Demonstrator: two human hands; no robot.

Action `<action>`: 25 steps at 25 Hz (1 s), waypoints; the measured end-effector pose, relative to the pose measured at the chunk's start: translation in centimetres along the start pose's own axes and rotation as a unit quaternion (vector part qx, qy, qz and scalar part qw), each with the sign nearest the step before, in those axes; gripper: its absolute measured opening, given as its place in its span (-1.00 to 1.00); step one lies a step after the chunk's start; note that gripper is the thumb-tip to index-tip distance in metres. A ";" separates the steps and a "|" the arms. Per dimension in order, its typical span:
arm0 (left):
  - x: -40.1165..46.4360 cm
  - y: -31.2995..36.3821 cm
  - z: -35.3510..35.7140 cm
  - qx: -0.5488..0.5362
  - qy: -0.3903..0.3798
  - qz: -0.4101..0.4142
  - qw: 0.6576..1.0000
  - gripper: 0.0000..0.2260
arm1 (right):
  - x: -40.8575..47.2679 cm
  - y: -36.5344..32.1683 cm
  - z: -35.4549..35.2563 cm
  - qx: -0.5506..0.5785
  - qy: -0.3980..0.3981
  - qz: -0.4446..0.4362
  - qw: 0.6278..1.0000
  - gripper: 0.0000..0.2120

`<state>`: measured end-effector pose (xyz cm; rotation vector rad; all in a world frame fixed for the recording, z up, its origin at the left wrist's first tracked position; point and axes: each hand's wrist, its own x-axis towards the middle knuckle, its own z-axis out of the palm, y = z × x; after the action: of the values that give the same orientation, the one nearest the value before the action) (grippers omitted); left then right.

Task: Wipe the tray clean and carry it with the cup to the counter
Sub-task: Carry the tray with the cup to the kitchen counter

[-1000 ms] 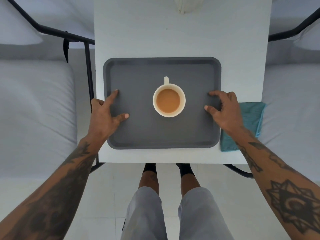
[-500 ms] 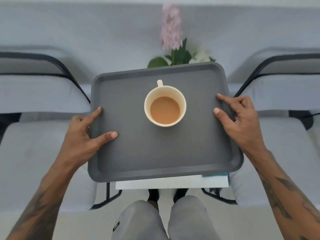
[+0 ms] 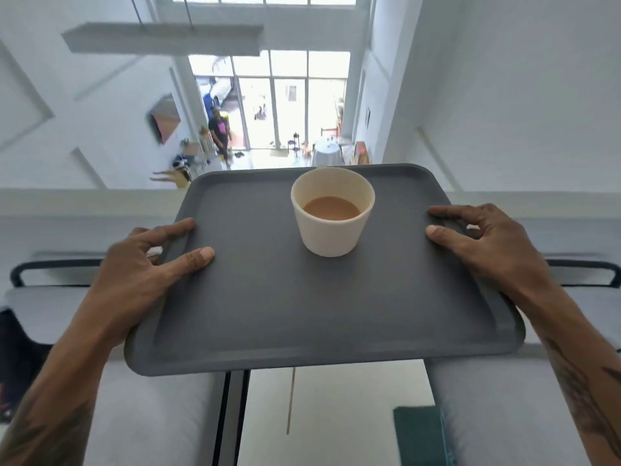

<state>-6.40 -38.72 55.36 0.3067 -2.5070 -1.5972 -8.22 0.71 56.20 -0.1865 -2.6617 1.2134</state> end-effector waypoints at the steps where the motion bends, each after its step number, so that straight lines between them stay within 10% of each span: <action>1: 0.0 1.0 -0.5 0.001 0.008 0.003 1.000 -0.50 | 0.3 -0.7 -0.6 0.004 -0.001 -0.006 1.000 -0.71; 14: -11.6 6.0 -4.9 0.027 0.180 -0.075 0.980 -0.64 | 2.5 -7.6 -2.8 0.019 -0.128 -0.126 0.984 -0.72; 25: -34.9 4.4 -12.1 0.065 0.440 -0.197 0.874 -0.67 | -7.7 -19.0 6.6 0.039 -0.336 -0.320 0.885 -0.71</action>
<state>29.86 -38.65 63.73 1.2951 -1.8673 -1.0014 -2.83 -18.05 65.31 1.2394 -2.7703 1.2801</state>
